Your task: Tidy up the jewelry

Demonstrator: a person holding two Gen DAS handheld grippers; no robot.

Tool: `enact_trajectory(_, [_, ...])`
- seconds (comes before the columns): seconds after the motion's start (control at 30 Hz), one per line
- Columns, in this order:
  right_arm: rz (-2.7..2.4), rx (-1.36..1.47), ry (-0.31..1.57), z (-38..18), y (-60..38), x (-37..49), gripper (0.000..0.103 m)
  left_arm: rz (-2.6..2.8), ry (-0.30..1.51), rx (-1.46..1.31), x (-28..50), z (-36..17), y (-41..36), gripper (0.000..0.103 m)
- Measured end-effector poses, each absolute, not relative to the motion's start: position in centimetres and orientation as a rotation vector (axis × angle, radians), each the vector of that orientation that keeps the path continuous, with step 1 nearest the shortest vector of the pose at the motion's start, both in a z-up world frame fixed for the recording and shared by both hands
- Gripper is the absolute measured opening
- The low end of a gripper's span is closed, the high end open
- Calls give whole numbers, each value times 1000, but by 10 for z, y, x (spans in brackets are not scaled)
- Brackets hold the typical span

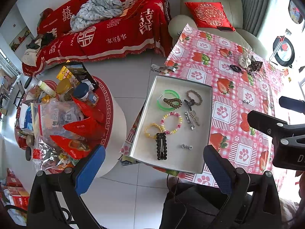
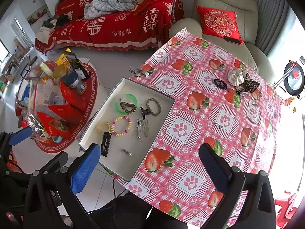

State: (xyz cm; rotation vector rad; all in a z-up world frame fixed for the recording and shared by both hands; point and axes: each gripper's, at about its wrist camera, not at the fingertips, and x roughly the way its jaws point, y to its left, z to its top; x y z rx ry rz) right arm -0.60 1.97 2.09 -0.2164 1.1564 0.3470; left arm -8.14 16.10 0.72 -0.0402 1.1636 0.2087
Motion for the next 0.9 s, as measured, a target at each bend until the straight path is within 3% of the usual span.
enact_trajectory(0.9, [363, -220, 1166, 16, 24, -14, 103, 228, 1167, -53, -84, 2, 172, 103])
